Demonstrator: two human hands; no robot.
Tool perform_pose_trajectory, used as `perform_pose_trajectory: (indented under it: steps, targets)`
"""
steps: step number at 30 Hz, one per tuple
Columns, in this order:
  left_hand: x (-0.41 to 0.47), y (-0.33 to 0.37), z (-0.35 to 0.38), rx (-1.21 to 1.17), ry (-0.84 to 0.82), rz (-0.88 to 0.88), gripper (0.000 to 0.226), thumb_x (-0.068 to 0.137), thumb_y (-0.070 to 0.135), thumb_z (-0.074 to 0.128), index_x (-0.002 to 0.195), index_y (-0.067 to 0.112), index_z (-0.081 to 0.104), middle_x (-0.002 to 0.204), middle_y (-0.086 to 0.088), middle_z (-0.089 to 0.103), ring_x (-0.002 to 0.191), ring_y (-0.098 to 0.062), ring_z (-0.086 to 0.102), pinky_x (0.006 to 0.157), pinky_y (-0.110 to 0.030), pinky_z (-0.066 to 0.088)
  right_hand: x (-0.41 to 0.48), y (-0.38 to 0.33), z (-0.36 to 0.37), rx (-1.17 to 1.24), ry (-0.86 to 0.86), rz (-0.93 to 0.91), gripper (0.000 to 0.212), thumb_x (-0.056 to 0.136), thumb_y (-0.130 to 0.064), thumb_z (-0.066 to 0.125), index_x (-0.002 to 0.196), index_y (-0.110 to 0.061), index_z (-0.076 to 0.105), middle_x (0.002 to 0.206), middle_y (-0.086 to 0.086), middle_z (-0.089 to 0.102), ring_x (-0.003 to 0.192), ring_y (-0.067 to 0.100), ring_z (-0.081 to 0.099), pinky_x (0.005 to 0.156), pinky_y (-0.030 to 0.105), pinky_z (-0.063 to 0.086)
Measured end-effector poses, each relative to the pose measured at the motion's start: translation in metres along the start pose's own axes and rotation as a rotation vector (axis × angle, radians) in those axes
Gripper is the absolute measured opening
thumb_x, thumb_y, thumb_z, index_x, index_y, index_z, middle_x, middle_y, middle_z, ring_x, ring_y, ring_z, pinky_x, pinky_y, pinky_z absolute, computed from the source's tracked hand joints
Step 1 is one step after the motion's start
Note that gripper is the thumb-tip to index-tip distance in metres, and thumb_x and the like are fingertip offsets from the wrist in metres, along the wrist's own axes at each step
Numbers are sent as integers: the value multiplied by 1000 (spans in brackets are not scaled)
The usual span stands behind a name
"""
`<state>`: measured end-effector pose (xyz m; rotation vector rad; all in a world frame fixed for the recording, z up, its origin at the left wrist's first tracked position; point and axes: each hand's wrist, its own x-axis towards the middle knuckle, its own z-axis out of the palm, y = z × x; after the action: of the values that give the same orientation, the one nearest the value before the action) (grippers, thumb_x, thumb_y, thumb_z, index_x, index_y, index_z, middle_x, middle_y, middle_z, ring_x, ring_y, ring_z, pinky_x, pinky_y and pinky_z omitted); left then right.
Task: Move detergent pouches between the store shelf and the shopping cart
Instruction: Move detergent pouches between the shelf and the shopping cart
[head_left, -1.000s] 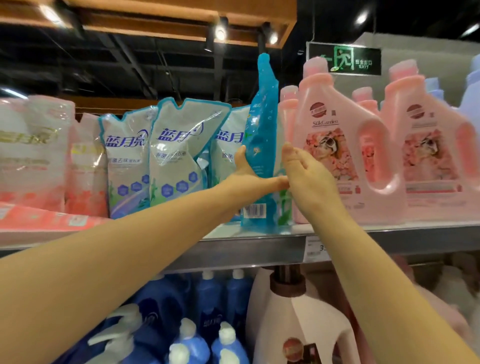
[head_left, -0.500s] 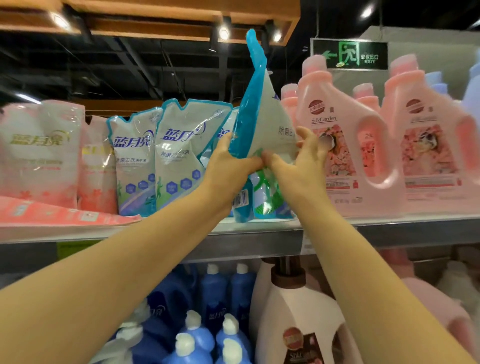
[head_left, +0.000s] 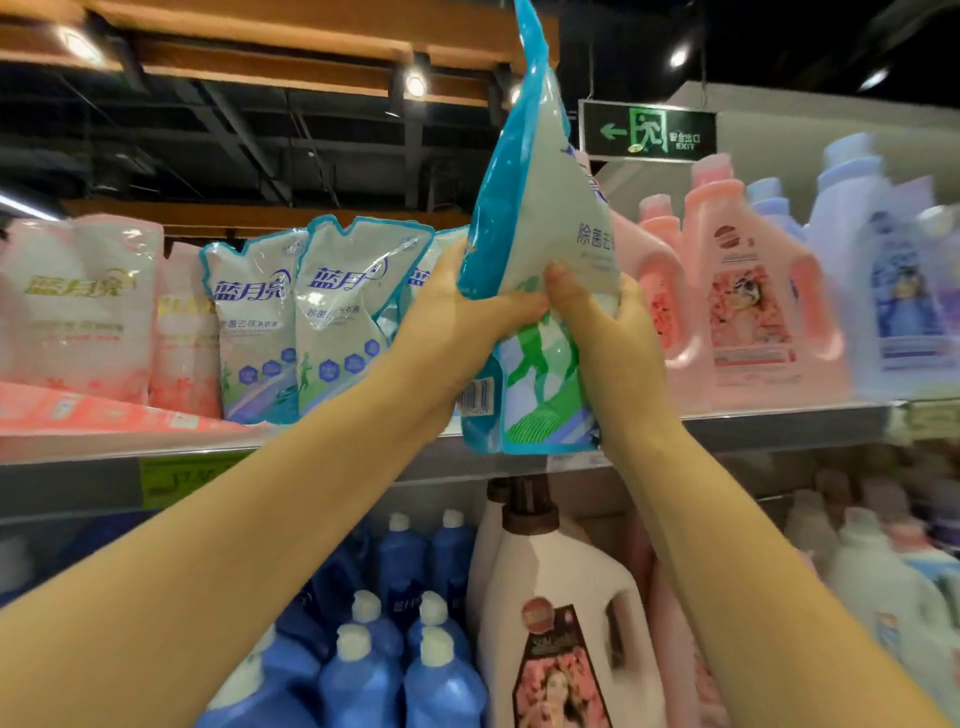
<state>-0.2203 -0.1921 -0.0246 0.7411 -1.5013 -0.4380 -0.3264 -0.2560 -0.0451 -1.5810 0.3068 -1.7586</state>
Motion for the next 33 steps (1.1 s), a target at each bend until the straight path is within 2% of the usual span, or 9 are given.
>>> perform_pose_trajectory:
  steps: [3, 9, 13, 15, 18, 23, 26, 29, 33]
  targets:
    - [-25, 7, 10, -71, -40, -34, 41, 83, 4, 63, 122, 10, 51, 99, -8, 70, 78, -16, 71, 65, -24, 57, -28, -16, -10, -28, 34, 24, 62, 74, -46, 70, 122, -13, 50, 106, 9, 69, 90, 22, 71, 82, 45, 57]
    - [-81, 19, 31, -206, -111, -107, 44, 82, 5, 64, 124, 11, 51, 106, -13, 69, 90, -25, 70, 75, -32, 59, -98, -49, -26, -109, 128, 60, 68, 67, -53, 71, 120, -14, 53, 104, 6, 71, 91, 23, 70, 85, 48, 55]
    - [-129, 21, 54, -270, -172, -148, 57, 68, 13, 70, 122, 14, 52, 104, -10, 70, 90, -24, 70, 78, -35, 57, -164, -75, -47, -249, 233, 105, 73, 62, -59, 67, 120, -18, 52, 102, 0, 70, 91, 16, 70, 82, 40, 57]
    - [-154, 22, 73, -310, -197, -183, 59, 66, 14, 71, 122, 14, 51, 105, -10, 69, 90, -23, 69, 79, -35, 57, -196, -88, -62, -270, 274, 127, 67, 67, -53, 62, 121, -16, 51, 101, -1, 69, 89, 12, 70, 75, 31, 57]
    - [-192, 26, 112, -374, -257, -258, 57, 71, 10, 74, 122, 16, 49, 106, -7, 68, 89, -19, 69, 75, -30, 57, -241, -105, -96, -331, 362, 186, 36, 84, -39, 61, 114, -20, 54, 99, -4, 69, 88, 11, 69, 73, 27, 57]
    - [-256, 25, 206, -413, -399, -388, 54, 64, 19, 69, 115, 16, 52, 106, -10, 69, 94, -27, 68, 86, -43, 54, -316, -134, -179, -424, 541, 275, 19, 88, -34, 60, 105, -27, 55, 98, -4, 68, 89, 15, 68, 76, 32, 56]
    - [-292, 25, 278, -446, -503, -476, 61, 60, 19, 71, 118, 15, 53, 105, -9, 70, 91, -23, 69, 83, -39, 55, -360, -153, -241, -457, 663, 324, 15, 87, -33, 62, 98, -31, 52, 93, -8, 66, 83, 9, 67, 70, 23, 54]
    - [-324, 26, 363, -485, -627, -521, 57, 62, 15, 68, 118, 11, 53, 105, -9, 69, 91, -20, 68, 80, -34, 56, -401, -176, -317, -540, 794, 376, 16, 85, -32, 65, 94, -31, 52, 90, -11, 66, 85, 11, 66, 81, 34, 53]
    - [-370, 27, 473, -529, -754, -616, 62, 62, 14, 69, 121, 6, 52, 107, -11, 69, 92, -22, 68, 79, -32, 57, -449, -209, -412, -569, 917, 436, 23, 87, -24, 63, 108, -21, 54, 91, -9, 66, 74, -2, 64, 69, 16, 52]
